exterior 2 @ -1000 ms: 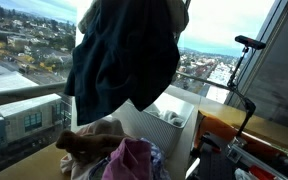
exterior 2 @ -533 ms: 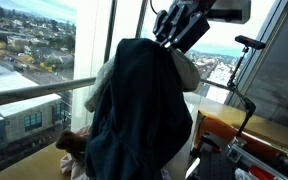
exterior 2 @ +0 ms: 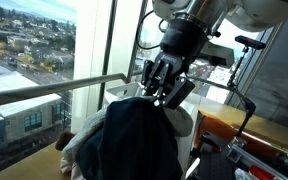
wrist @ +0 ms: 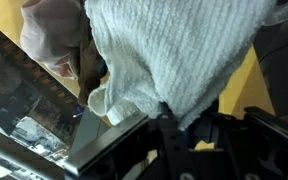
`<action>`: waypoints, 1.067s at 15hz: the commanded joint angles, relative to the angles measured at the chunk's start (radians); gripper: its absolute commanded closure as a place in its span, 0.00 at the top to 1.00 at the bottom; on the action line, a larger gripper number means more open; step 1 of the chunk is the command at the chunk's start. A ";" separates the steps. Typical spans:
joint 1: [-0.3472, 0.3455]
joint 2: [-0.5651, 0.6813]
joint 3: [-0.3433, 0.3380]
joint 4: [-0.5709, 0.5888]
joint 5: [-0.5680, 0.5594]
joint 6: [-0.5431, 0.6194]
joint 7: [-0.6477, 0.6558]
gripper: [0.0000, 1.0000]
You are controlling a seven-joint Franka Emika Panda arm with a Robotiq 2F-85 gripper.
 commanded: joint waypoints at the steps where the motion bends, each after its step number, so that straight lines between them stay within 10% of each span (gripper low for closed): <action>1: 0.003 0.083 0.031 0.008 0.009 0.079 -0.003 0.04; 10: -0.075 0.235 0.049 0.012 -0.049 0.188 -0.014 0.04; 11: -0.088 0.229 0.050 0.012 -0.052 0.185 -0.012 0.41; 16: -0.149 0.156 0.050 0.001 -0.040 0.155 -0.030 0.70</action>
